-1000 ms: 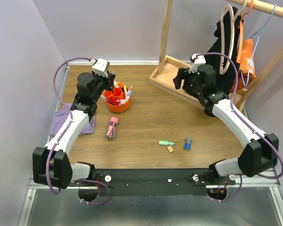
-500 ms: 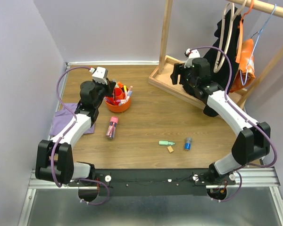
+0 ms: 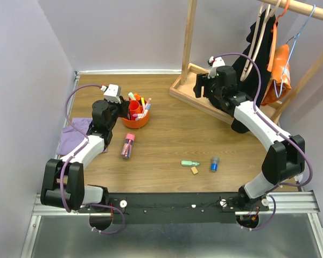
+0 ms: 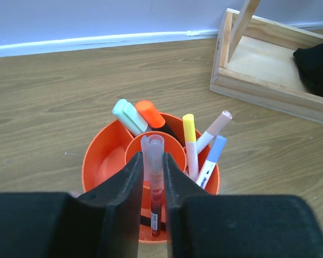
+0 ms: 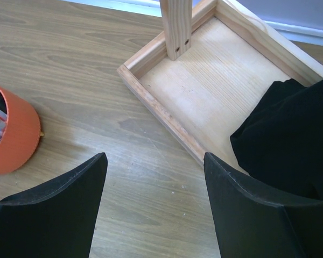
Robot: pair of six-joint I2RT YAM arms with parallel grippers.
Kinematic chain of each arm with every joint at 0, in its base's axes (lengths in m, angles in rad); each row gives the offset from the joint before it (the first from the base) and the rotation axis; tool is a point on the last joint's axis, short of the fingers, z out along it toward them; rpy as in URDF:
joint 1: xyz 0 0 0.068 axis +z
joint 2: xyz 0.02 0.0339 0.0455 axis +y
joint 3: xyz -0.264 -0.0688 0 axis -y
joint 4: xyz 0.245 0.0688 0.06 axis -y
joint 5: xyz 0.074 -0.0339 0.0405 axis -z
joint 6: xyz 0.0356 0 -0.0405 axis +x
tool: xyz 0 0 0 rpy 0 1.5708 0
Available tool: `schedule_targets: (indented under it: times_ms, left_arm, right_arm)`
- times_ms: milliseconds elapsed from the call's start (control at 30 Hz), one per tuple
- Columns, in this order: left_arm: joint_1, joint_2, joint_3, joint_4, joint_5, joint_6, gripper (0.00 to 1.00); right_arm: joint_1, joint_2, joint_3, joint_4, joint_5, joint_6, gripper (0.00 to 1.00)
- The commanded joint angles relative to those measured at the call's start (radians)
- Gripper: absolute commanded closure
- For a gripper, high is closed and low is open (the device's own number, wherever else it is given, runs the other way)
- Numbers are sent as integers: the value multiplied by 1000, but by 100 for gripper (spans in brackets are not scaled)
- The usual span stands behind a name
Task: Sort the stationery into containers
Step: Place the pen in the storage box, then pick up the stationery from the center of the board.
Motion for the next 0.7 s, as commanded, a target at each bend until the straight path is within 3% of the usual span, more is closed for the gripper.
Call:
schedule_targets:
  times_ms: [0,233,300,367,500,633,667]
  left_arm:
    - [14,-42,6,-12,-48,8,58]
    - [21,-148,126,-265,-52,25,28]
    - [21,-203,144,-334,-72,36,22]
    - [21,-267,157,-418,-86,42,16]
    - [15,-364,189,-585,-73,74,10]
    - [14,-441,180,-746,162,178,10]
    - [9,-470,174,-792,331,285,10]
  right_arm:
    - [2,19,37,-23,-53,-22,21]
    - [19,-30,5,-101,-120,-31,21]
    - [25,-51,-35,-133,-211,-65,21]
    - [25,-63,-52,-227,-357,-189,23]
    - [25,-21,-21,-503,-484,-410,26]
    - [24,-111,-190,-520,-475,-594,27]
    - [24,-134,-230,-494,-429,-591,27]
